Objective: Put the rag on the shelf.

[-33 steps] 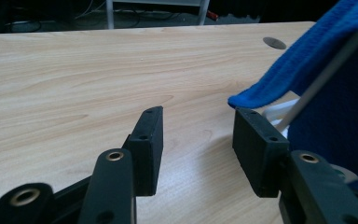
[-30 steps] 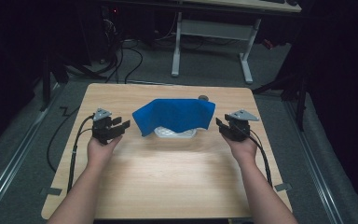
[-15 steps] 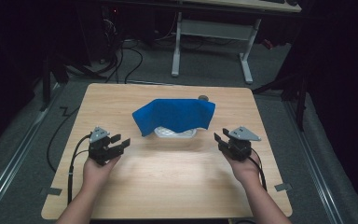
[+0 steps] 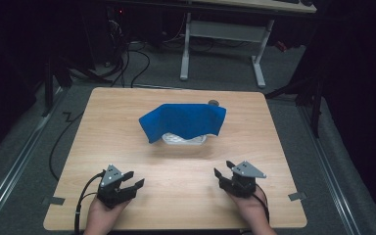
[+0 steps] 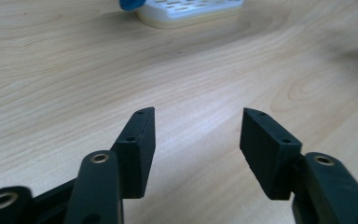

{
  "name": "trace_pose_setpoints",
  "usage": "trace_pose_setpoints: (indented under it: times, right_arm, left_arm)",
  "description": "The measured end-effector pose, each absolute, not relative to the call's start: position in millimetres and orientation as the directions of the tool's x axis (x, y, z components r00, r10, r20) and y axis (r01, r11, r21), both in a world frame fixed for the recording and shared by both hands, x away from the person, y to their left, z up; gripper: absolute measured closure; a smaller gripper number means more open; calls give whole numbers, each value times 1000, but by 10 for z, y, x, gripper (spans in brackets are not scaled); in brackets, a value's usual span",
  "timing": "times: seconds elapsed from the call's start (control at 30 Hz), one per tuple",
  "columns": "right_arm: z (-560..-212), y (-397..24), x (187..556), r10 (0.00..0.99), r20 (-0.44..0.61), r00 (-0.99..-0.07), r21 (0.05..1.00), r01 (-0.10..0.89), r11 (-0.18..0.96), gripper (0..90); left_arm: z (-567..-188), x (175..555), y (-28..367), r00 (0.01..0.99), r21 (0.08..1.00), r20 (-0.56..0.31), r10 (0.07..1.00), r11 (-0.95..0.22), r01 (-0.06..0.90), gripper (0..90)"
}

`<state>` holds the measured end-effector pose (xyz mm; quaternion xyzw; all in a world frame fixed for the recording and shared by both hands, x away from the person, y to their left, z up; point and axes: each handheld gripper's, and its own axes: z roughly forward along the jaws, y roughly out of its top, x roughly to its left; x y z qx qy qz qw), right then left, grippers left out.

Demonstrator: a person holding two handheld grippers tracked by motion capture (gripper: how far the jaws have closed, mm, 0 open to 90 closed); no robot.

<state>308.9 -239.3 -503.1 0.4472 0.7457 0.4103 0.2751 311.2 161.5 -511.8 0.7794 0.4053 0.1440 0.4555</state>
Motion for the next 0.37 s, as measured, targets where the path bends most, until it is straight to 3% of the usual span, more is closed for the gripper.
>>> trace_pose_setpoints:
  times: [0.1, 0.37]
  right_arm:
    - [-5150, -2310, 3016, 863, -90, -497, 817, 458, 349, 407]
    - [-5166, -2328, 3074, 863, -70, -500, 821, 462, 334, 404]
  left_arm:
    - [-5211, 3131, 1618, 623, 804, -177, 762, -253, 539, 458]
    - [-5248, 3170, 1595, 618, 795, -190, 763, -250, 552, 452]
